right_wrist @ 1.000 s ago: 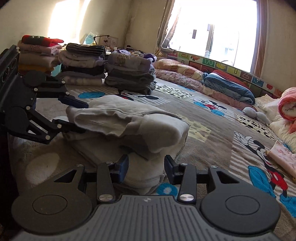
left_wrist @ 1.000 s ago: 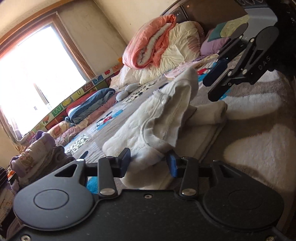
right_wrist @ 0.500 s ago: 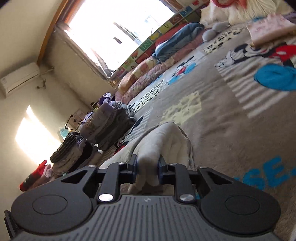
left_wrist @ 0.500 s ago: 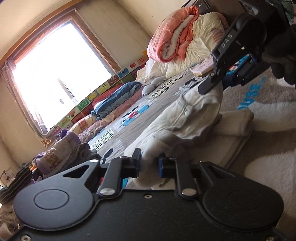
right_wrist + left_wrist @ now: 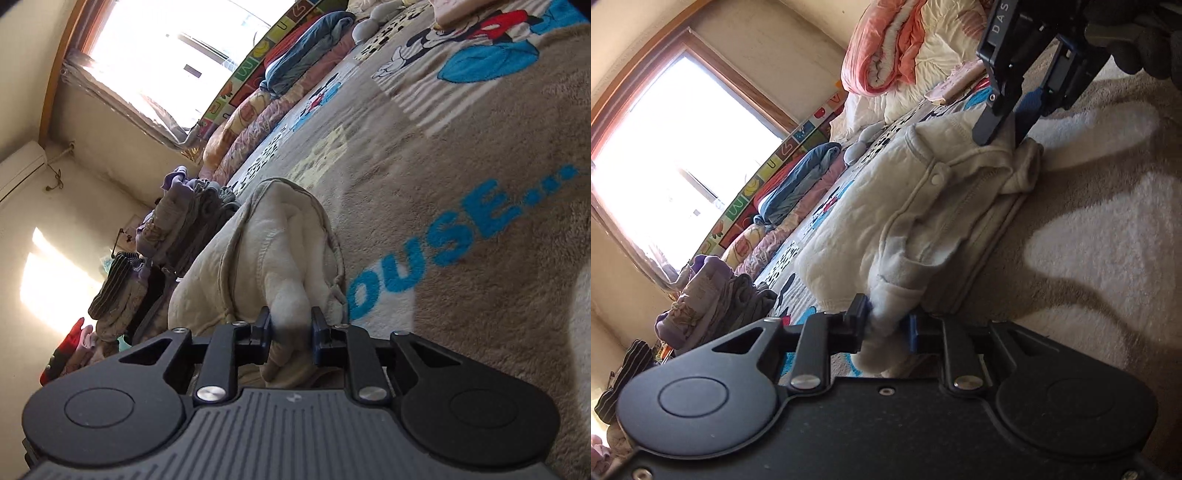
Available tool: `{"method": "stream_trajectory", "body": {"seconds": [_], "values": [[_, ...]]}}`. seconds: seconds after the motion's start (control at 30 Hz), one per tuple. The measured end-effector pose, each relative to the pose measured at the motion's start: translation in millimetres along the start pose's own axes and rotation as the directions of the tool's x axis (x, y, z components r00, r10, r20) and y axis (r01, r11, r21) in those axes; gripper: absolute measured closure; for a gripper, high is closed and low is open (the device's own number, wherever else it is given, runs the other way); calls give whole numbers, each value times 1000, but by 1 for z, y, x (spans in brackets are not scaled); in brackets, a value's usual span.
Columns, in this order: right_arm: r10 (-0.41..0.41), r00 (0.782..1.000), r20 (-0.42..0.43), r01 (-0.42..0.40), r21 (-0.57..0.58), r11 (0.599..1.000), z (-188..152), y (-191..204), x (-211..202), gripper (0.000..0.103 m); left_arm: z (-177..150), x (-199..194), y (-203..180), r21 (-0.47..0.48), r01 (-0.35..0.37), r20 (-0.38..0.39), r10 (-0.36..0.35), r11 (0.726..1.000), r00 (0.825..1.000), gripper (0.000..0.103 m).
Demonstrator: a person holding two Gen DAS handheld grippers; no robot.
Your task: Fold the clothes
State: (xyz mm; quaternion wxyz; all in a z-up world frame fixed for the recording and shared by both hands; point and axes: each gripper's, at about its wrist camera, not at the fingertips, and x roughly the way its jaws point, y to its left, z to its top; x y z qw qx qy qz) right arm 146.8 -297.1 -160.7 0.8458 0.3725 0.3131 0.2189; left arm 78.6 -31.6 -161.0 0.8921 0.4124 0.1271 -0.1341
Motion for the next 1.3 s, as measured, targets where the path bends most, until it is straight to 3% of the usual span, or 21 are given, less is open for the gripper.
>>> {"method": "stream_trajectory", "body": {"seconds": [0.13, 0.23, 0.33, 0.4, 0.47, 0.53, 0.63, 0.83, 0.97, 1.07, 1.17, 1.3], "values": [[-21, 996, 87, 33, -143, 989, -1, 25, -26, 72, 1, -11, 15, -41, 36, 28, -34, 999, 999, 61], [-8, 982, 188, 54, -241, 969, 4, 39, -45, 72, 2, -23, 31, -86, 93, 62, -88, 992, 994, 59], [12, 967, 254, 73, -323, 944, 12, 47, -53, 72, 2, -36, 58, -203, 183, 125, -160, 962, 979, 60], [29, 965, 261, 74, -376, 924, 18, 52, -50, 72, 1, -42, 80, -331, 270, 209, -209, 904, 955, 62], [35, 967, 254, 80, -427, 901, 22, 56, -43, 72, 0, -45, 99, -457, 335, 298, -212, 824, 930, 62], [54, 971, 234, 61, -456, 888, 30, 58, -31, 73, 4, -34, 111, -566, 310, 306, -155, 764, 939, 62], [36, 981, 190, 56, -459, 887, 29, 57, -15, 76, 8, -2, 112, -633, 271, 262, -129, 725, 956, 62], [-23, 997, 68, 49, -396, 917, 12, 38, 9, 78, 17, 43, 98, -619, 245, 173, -174, 747, 969, 62], [-37, 999, 39, 50, -420, 906, 2, 37, 8, 79, 19, 67, 89, -605, 239, 120, -209, 760, 970, 63], [-55, 998, 10, 53, -456, 888, -4, 38, 8, 79, 13, 79, 78, -565, 226, 84, -216, 794, 973, 63], [-63, 998, -10, 51, -476, 878, -8, 40, 7, 79, 11, 80, 82, -579, 237, 92, -227, 780, 970, 63], [-56, 998, 20, 58, -554, 831, -4, 58, -12, 79, 11, 72, 93, -636, 275, 161, -225, 721, 961, 65]]}}
